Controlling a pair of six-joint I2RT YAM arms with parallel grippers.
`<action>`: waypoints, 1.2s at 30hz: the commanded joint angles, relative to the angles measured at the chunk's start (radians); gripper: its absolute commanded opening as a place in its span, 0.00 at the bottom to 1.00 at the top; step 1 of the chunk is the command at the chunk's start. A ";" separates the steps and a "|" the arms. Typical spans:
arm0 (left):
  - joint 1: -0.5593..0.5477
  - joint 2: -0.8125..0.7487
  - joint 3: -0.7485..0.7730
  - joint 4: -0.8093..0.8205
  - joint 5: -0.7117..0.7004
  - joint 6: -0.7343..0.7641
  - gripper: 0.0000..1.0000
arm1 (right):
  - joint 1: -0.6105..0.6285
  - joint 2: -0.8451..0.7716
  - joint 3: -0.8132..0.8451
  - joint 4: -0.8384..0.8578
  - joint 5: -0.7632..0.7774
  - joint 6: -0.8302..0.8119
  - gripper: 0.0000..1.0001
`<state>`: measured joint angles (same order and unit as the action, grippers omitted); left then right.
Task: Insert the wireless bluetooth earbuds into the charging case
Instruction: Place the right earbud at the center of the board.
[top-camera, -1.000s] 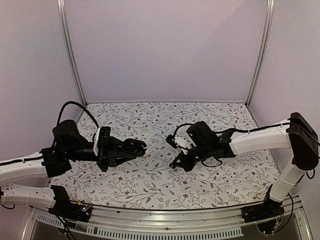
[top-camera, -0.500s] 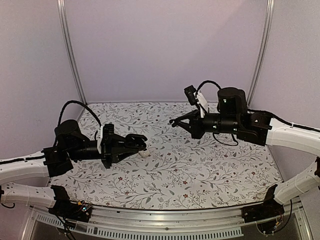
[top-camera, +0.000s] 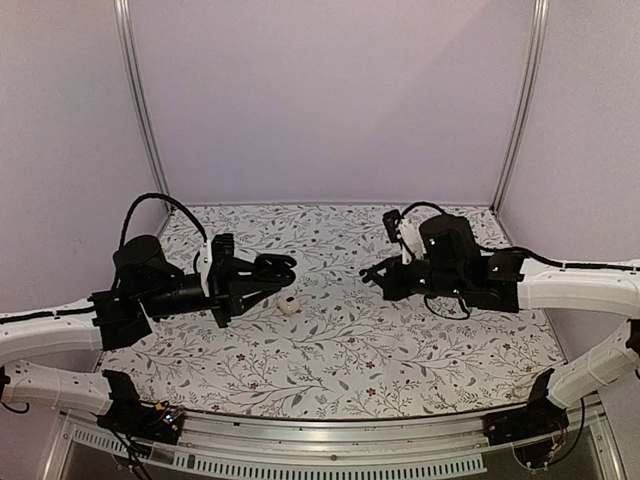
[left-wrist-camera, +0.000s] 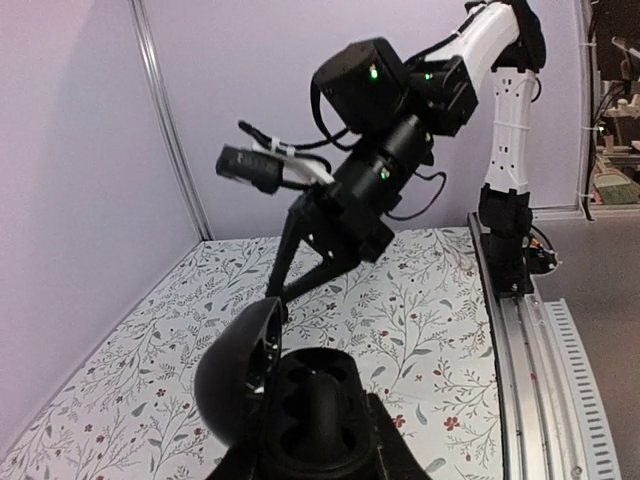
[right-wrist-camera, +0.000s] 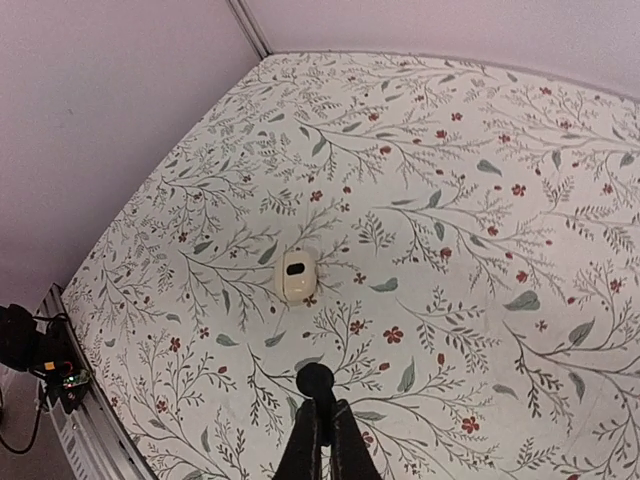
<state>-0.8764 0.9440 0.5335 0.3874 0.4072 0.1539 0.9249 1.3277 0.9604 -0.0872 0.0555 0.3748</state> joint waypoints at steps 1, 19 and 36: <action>0.017 -0.013 -0.015 0.064 -0.019 -0.041 0.00 | 0.028 0.081 -0.181 0.187 0.077 0.300 0.00; 0.021 -0.077 -0.049 0.053 -0.032 -0.037 0.00 | 0.079 0.524 0.013 0.256 0.298 0.750 0.00; 0.025 -0.078 -0.054 0.058 -0.034 -0.031 0.00 | 0.086 0.590 -0.016 0.199 0.241 0.919 0.17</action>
<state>-0.8692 0.8772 0.4908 0.4229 0.3828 0.1192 1.0012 1.9141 0.9707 0.1230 0.3222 1.2499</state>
